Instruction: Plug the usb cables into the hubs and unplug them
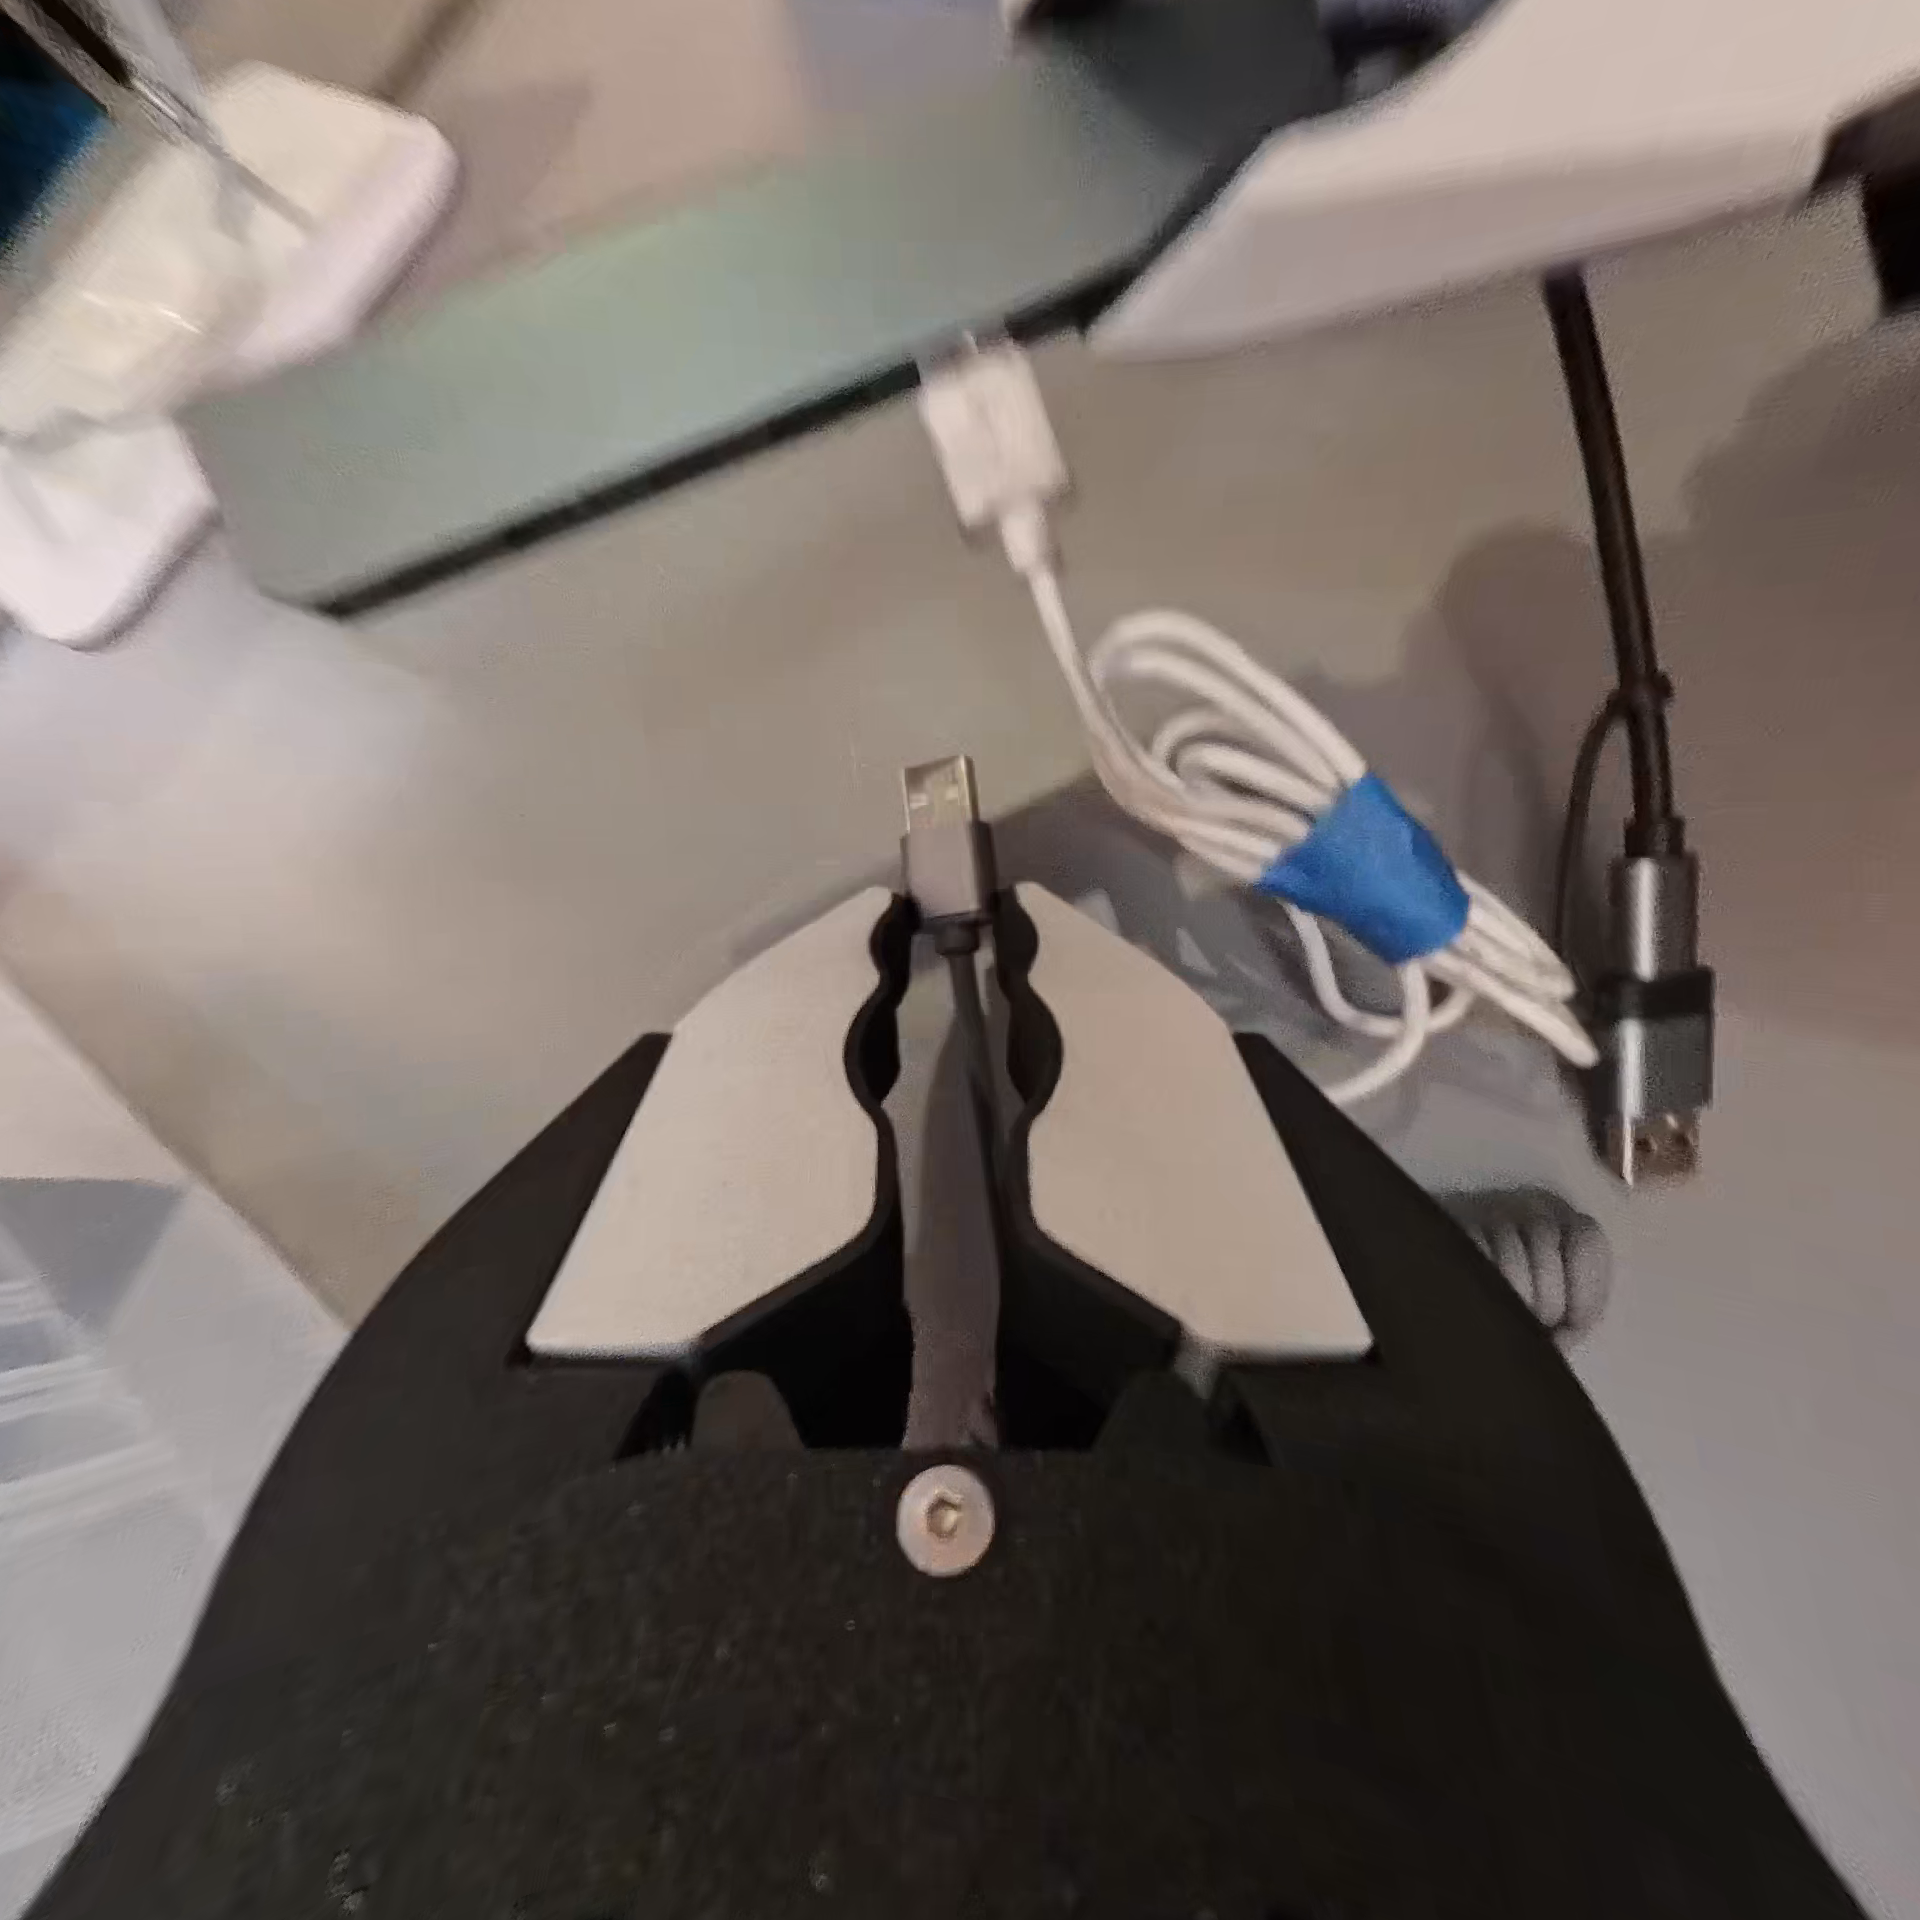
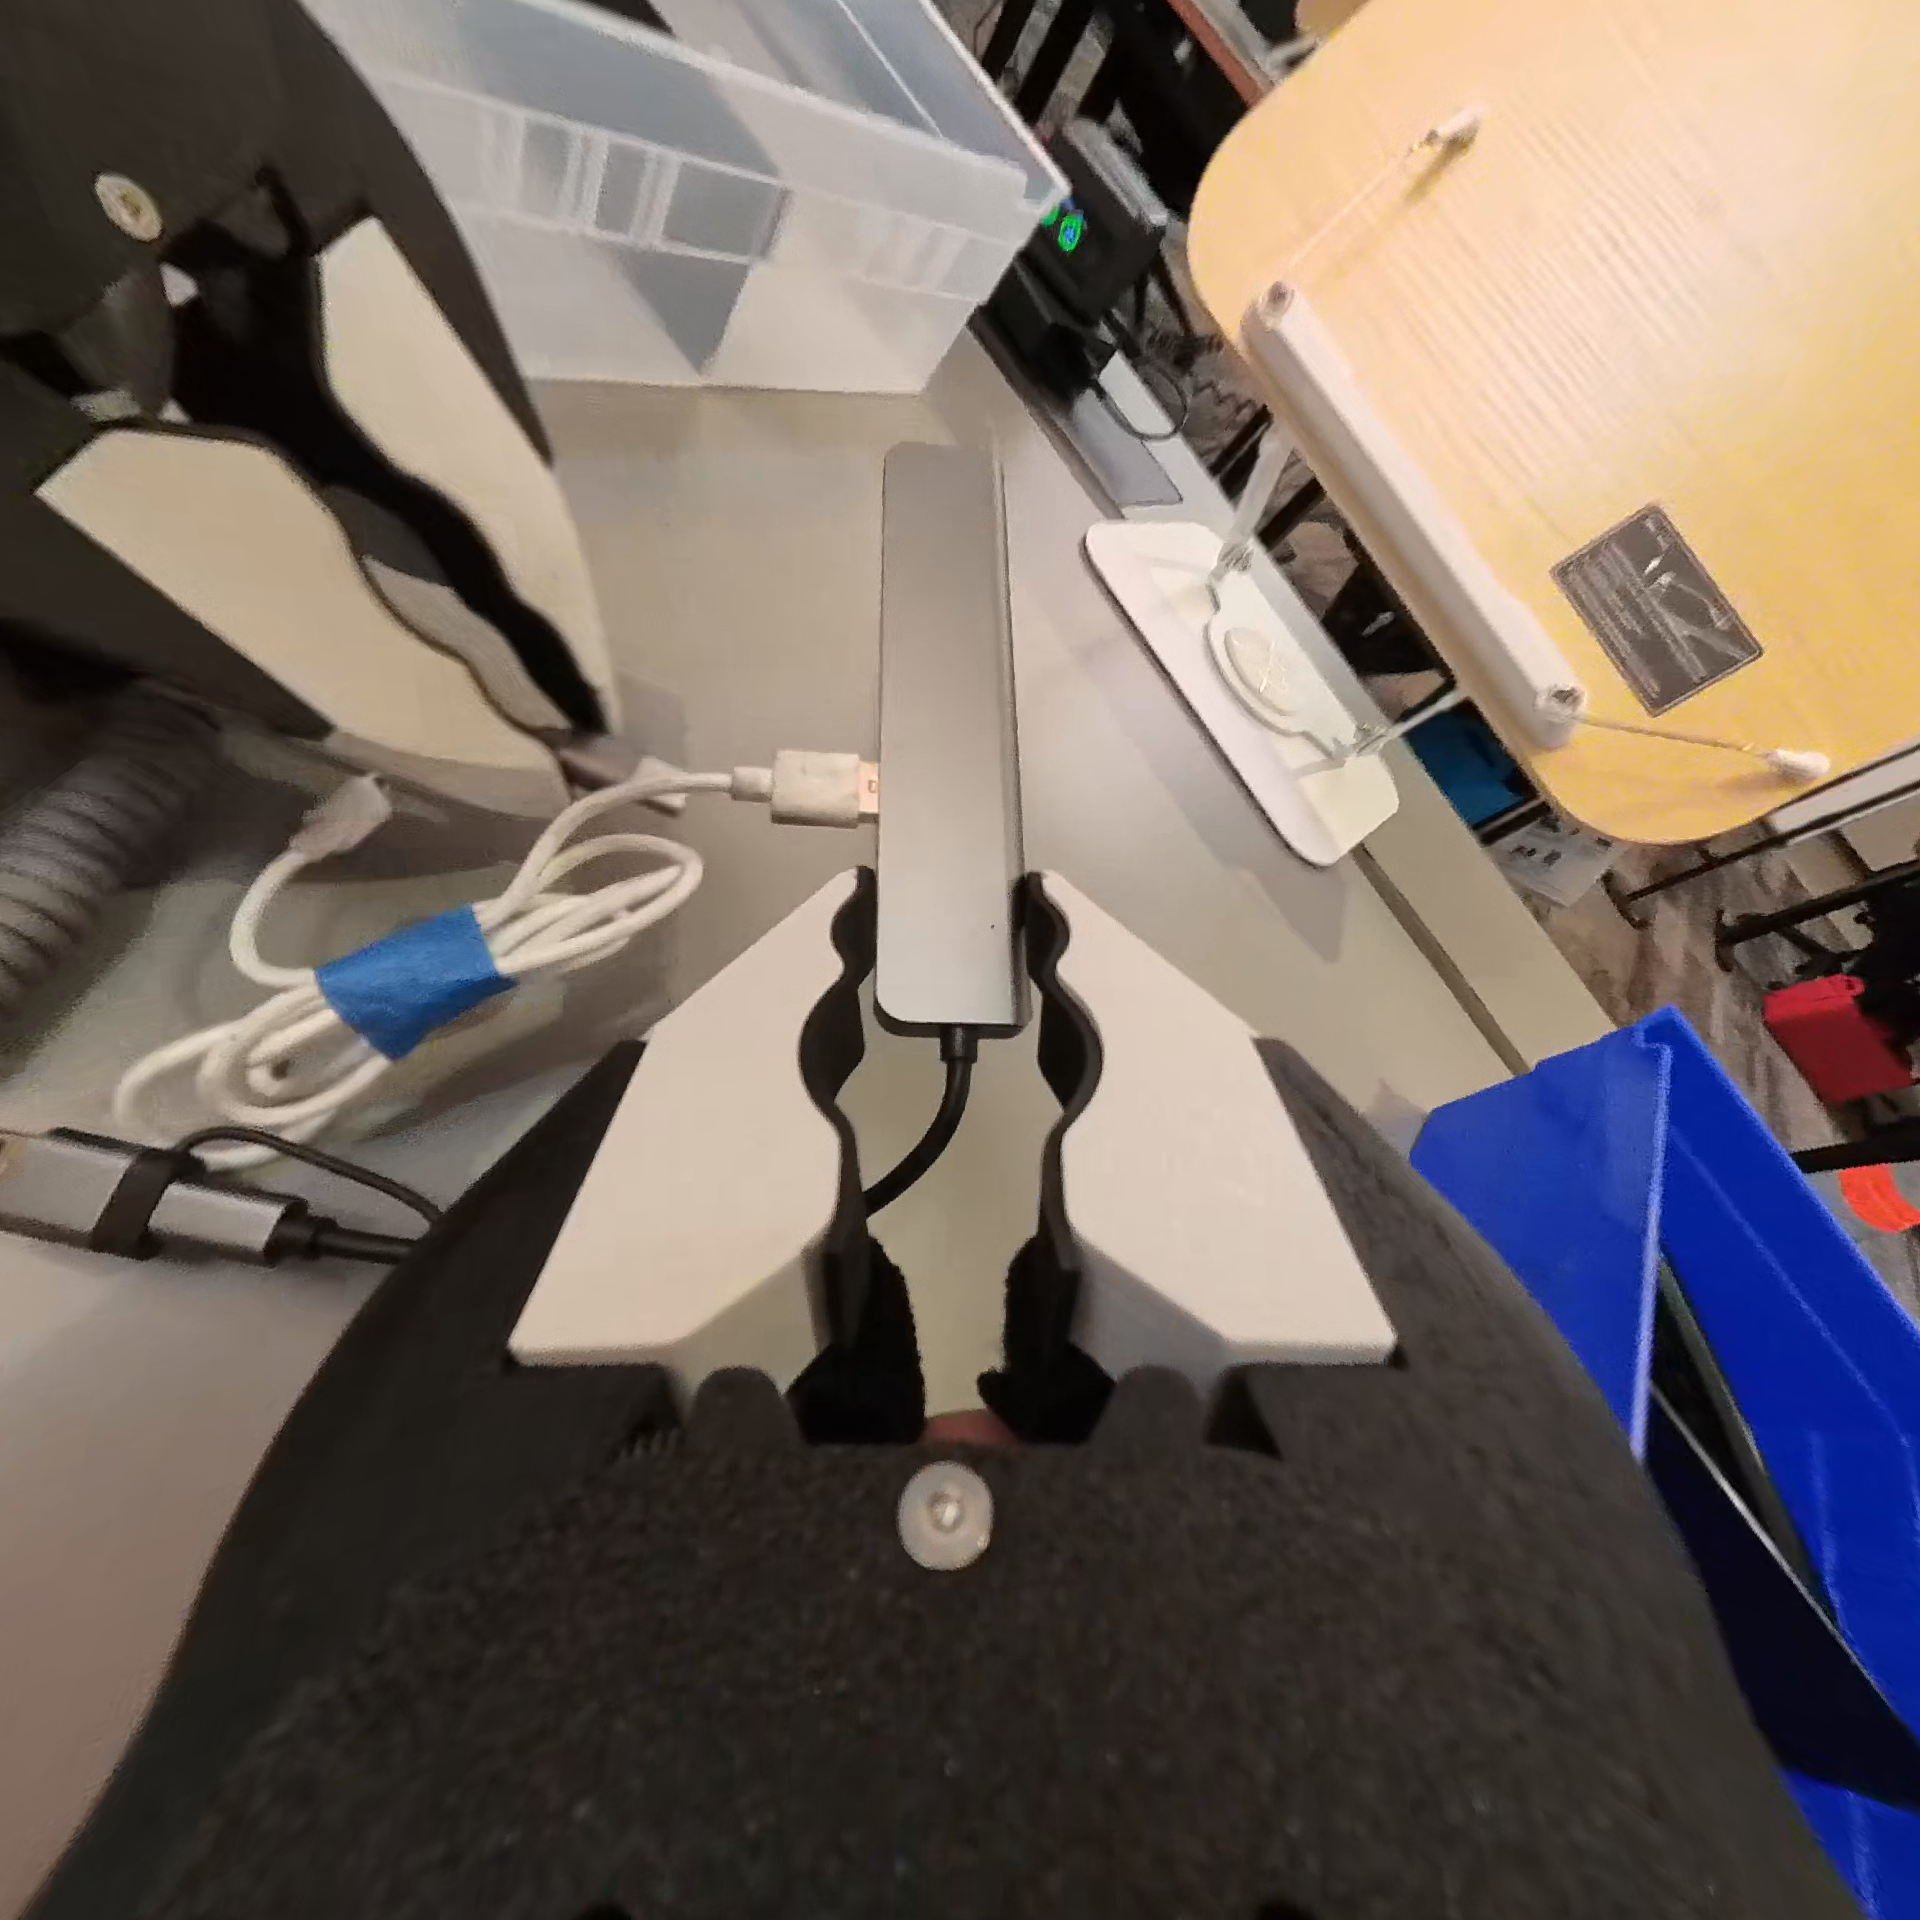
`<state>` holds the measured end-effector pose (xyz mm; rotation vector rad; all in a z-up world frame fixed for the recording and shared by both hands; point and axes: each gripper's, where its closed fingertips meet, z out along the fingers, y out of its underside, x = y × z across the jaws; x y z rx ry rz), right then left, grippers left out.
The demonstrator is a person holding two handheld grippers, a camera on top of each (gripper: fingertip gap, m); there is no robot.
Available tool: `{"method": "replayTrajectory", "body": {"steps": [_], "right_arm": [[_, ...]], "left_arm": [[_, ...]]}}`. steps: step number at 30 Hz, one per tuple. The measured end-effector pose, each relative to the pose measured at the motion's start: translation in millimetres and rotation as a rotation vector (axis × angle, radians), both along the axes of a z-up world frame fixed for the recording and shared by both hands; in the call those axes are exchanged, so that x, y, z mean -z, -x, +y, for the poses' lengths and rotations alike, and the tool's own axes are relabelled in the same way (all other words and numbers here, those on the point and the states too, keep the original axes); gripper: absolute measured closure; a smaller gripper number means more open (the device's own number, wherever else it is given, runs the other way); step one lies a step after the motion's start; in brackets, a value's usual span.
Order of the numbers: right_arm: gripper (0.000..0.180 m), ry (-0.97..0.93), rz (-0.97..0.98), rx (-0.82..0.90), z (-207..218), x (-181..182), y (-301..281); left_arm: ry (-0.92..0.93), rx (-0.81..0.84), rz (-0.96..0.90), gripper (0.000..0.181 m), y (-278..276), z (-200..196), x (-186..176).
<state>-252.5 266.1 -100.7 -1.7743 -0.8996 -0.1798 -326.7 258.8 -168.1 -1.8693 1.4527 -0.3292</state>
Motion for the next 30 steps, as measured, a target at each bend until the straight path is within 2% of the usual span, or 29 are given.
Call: {"method": "replayTrajectory", "body": {"steps": [4,8,11,13,15,17,19,20,22,24,26,28,30], "right_arm": [[0.151,0.121,-0.011,0.021,6,24,-21],[0.152,0.311,0.093,0.089,10,54,-40],[0.152,0.407,0.18,0.148,13,70,-46],[0.152,0.454,0.201,0.163,12,77,-47],[0.135,0.498,0.236,0.171,11,83,-49],[0.123,0.494,0.321,0.158,10,70,-47],[0.124,0.447,0.483,0.092,9,37,-34],[0.127,0.449,0.595,0.019,4,19,-21],[0.132,0.592,0.842,-0.214,-21,-8,19],[0.138,0.763,1.026,-0.332,-36,-13,45],[0.148,0.846,1.107,-0.341,-38,-5,56],[0.171,0.835,1.195,-0.377,-38,-14,58],[0.171,0.845,1.208,-0.427,-43,-19,58]], "left_arm": [[0.099,0.036,0.017,0.164,-5,-6,11],[0.134,0.037,0.028,0.165,-6,-6,14],[0.035,0.044,-0.026,0.165,-11,-2,-3],[-0.099,0.064,-0.08,0.165,-15,-1,-25],[-0.229,0.098,-0.126,0.165,-18,-5,-47],[-0.336,0.107,-0.137,0.165,-18,-9,-59],[-0.44,0.121,-0.13,0.165,-18,-13,-66],[-0.484,0.123,-0.116,0.165,-17,-14,-67],[-0.525,0.144,-0.1,0.165,-19,-18,-66],[-0.526,0.161,-0.127,0.165,-22,-24,-67],[-0.496,0.164,-0.166,0.165,-26,-28,-70],[-0.478,0.156,-0.202,0.165,-27,-29,-74],[-0.451,0.175,-0.28,0.164,-27,-33,-81]]}}
